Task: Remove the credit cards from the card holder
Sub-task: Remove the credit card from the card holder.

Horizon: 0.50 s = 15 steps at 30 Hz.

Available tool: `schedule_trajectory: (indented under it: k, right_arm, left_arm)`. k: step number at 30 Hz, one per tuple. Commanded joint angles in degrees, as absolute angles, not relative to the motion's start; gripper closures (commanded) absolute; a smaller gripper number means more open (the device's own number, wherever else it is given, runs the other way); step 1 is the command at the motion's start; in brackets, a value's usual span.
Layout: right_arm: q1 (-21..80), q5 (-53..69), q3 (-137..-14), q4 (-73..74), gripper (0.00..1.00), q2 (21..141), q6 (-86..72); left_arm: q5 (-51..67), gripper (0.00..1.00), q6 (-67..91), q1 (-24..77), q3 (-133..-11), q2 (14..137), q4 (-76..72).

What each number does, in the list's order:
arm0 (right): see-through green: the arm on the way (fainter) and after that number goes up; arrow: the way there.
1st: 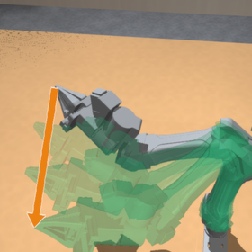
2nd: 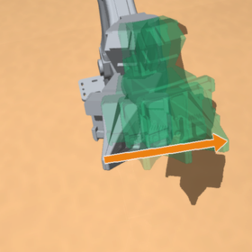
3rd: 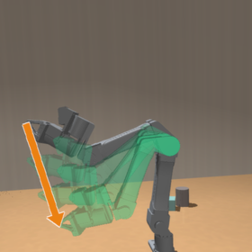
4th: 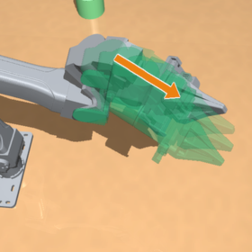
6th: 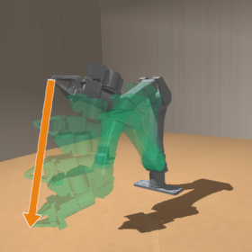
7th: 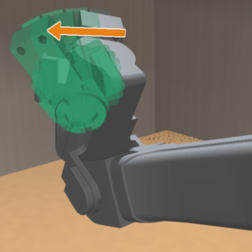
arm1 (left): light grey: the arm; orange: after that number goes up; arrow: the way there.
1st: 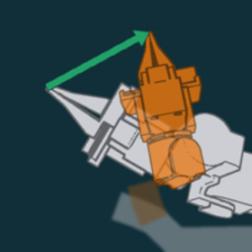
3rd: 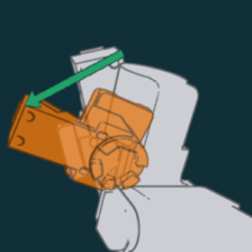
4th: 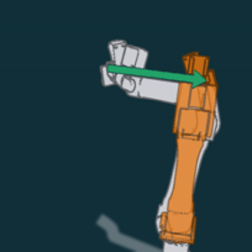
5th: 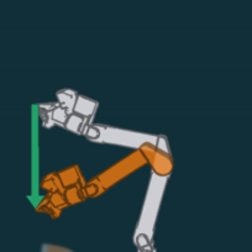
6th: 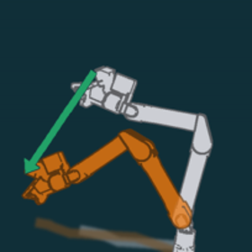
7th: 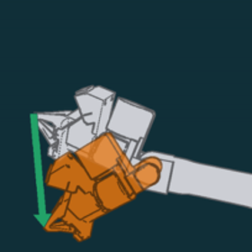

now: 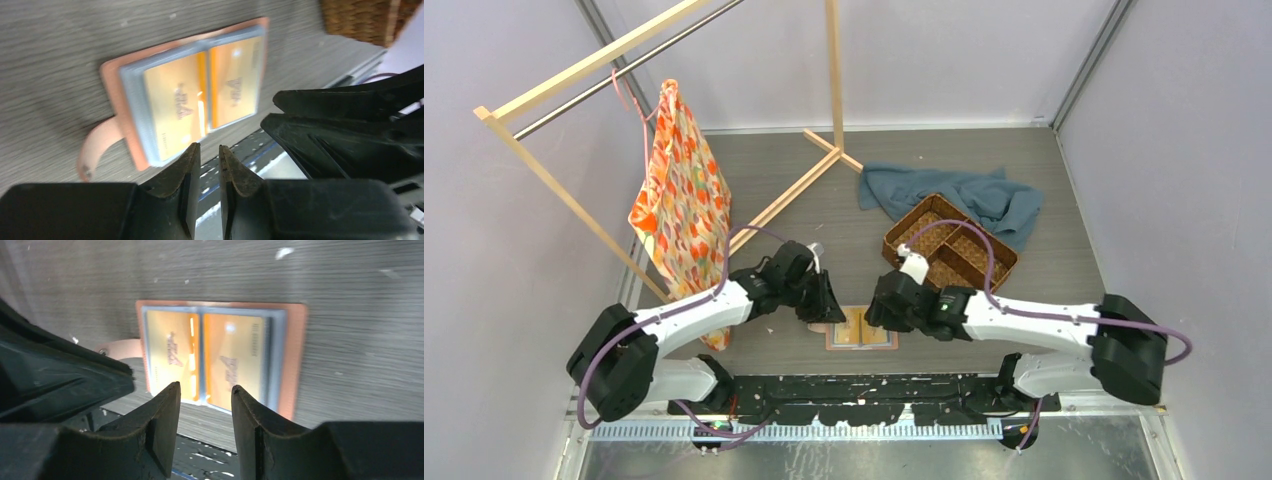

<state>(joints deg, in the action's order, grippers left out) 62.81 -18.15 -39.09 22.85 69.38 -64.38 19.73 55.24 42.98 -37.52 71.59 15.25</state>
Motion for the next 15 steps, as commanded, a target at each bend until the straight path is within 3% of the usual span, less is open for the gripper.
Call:
schedule_trajectory:
  k: [1, 15]
  right_arm:
    - [61.6, -7.6, -41.8, 10.6, 0.54, 75.8, -62.5]
    - [57.4, -3.6, -33.2, -0.6, 0.56, 80.9, -69.5]
  left_arm:
    - [16.5, 0.79, 55.9, 42.3, -34.7, 71.5, 16.0]
    - [17.9, 0.84, 53.9, 41.7, -32.5, 80.0, 12.3]
